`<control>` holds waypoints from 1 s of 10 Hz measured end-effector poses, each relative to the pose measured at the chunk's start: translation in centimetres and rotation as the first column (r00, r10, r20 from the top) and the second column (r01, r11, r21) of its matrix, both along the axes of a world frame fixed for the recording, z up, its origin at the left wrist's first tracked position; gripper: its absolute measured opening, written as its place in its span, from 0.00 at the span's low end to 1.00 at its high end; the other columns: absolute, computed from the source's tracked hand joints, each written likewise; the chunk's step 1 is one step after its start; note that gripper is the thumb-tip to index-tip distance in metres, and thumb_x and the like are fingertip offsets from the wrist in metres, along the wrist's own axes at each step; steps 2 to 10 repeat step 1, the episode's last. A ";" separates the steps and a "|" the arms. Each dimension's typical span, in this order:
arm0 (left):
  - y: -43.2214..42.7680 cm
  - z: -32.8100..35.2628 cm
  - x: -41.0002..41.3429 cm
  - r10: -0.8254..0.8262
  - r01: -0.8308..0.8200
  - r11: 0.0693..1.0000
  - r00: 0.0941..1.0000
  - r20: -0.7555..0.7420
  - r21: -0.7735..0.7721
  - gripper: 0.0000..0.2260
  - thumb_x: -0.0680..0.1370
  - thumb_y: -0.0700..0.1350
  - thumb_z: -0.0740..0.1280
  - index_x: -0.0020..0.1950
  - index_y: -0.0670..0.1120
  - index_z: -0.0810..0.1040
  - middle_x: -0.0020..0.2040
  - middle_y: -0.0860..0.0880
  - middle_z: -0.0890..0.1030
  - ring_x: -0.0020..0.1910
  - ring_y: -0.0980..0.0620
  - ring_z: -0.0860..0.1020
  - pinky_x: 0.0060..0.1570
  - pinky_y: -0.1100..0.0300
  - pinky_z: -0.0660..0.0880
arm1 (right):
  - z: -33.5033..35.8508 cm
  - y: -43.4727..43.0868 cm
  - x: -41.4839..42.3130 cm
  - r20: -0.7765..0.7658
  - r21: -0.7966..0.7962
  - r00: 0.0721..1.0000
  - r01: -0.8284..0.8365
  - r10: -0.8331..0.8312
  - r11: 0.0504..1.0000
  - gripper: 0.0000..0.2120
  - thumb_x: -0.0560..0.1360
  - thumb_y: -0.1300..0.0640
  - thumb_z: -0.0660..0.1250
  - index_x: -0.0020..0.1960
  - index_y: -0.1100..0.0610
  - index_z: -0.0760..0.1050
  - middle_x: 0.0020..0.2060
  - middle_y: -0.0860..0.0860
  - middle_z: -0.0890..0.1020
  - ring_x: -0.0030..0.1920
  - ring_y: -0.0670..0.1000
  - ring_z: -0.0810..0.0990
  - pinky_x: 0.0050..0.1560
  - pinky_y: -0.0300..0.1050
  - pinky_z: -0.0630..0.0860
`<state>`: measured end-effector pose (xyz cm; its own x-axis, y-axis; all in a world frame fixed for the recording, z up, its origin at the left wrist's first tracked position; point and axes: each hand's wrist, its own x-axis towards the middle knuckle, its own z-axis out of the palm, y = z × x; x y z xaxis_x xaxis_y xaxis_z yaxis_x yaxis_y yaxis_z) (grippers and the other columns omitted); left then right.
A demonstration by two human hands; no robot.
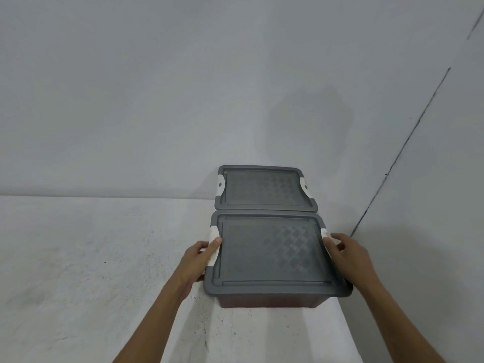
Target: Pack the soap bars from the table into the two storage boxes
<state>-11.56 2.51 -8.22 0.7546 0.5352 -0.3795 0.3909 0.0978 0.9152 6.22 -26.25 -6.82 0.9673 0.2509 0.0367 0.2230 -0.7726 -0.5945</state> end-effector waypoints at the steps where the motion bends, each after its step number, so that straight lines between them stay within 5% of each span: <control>1: -0.6 -1.3 -2.9 -0.037 0.036 0.999 0.999 -0.009 -0.031 0.19 0.78 0.62 0.60 0.56 0.49 0.78 0.50 0.47 0.84 0.48 0.48 0.83 0.44 0.54 0.80 | 2.9 0.2 -1.5 0.137 0.197 0.990 -0.013 -0.014 0.980 0.15 0.80 0.50 0.63 0.62 0.56 0.78 0.51 0.56 0.83 0.43 0.50 0.79 0.46 0.44 0.77; 10: -0.6 -1.3 -2.9 -0.037 0.036 0.999 0.999 -0.009 -0.031 0.19 0.78 0.62 0.60 0.56 0.49 0.78 0.50 0.47 0.84 0.48 0.48 0.83 0.44 0.54 0.80 | 2.9 0.2 -1.5 0.137 0.197 0.990 -0.013 -0.014 0.980 0.15 0.80 0.50 0.63 0.62 0.56 0.78 0.51 0.56 0.83 0.43 0.50 0.79 0.46 0.44 0.77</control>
